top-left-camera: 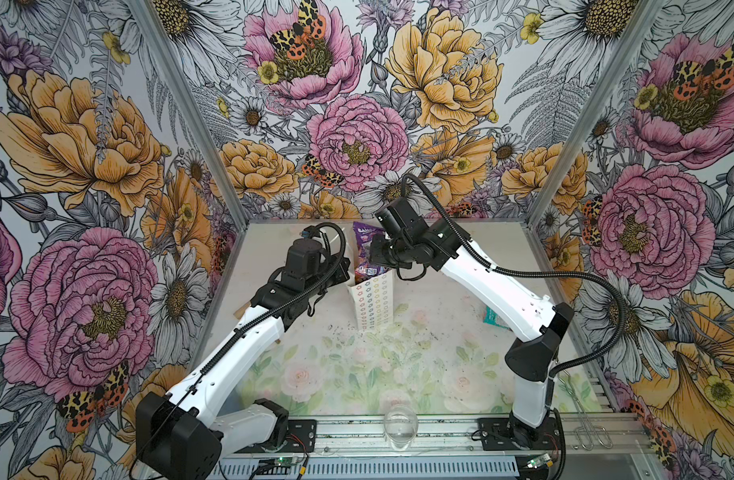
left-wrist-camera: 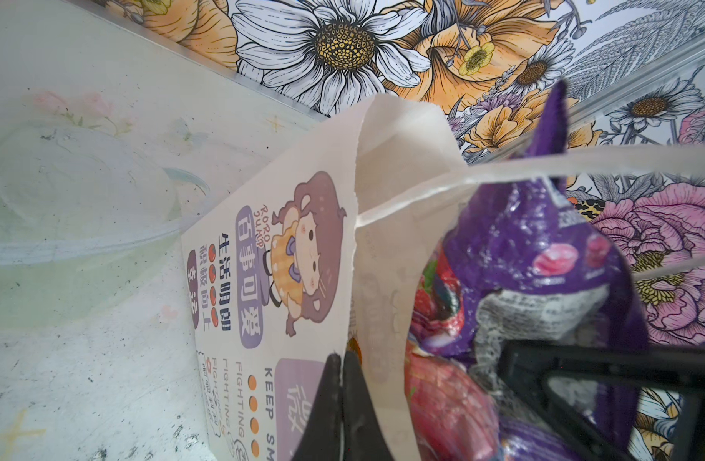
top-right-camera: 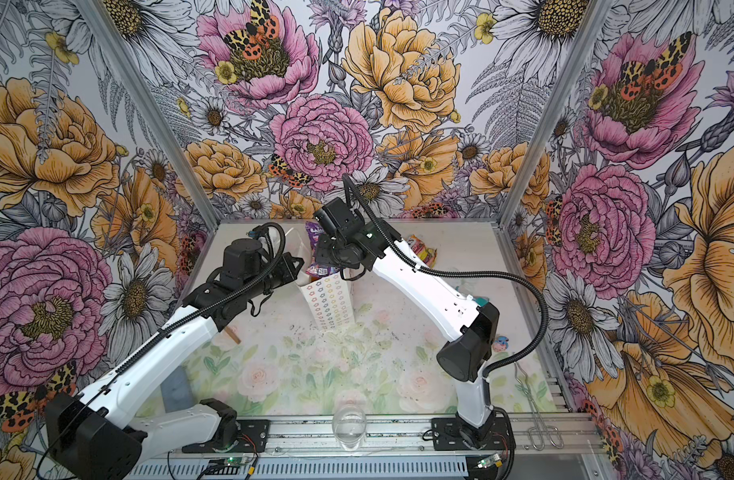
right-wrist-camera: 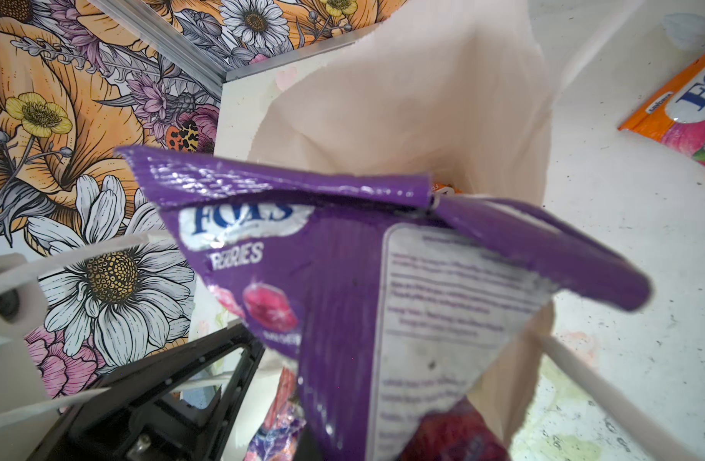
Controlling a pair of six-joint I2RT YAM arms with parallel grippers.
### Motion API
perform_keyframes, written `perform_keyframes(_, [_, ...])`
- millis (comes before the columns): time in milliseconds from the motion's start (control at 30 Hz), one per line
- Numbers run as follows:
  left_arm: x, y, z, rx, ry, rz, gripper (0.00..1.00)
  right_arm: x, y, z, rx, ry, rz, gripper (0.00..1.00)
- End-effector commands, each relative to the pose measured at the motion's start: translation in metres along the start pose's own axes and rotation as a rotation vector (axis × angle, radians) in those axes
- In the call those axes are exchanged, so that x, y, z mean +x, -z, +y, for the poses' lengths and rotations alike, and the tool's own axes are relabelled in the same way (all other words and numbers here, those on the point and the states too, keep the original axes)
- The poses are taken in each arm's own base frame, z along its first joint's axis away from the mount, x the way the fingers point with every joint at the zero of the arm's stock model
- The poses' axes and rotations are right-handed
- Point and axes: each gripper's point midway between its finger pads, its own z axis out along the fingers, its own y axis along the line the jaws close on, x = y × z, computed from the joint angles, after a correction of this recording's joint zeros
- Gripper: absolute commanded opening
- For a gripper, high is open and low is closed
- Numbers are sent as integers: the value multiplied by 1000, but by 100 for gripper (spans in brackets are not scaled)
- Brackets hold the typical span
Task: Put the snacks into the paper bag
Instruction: 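Lower the purple packet into the bag held by the left gripper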
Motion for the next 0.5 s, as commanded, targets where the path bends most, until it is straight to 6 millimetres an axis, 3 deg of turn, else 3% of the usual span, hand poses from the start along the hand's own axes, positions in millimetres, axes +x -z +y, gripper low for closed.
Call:
perform_keyframes(0, [-17, 8, -13, 45, 6, -77, 0, -13, 26, 12, -73, -16, -55, 0])
perform_keyframes(233, [-17, 6, -16, 51, 7, -78, 0, -10, 24, 13, -79, -16, -41, 1])
perform_keyframes(467, [-16, 4, -16, 52, 7, -73, 0, -10, 23, 14, -80, -15, -40, 8])
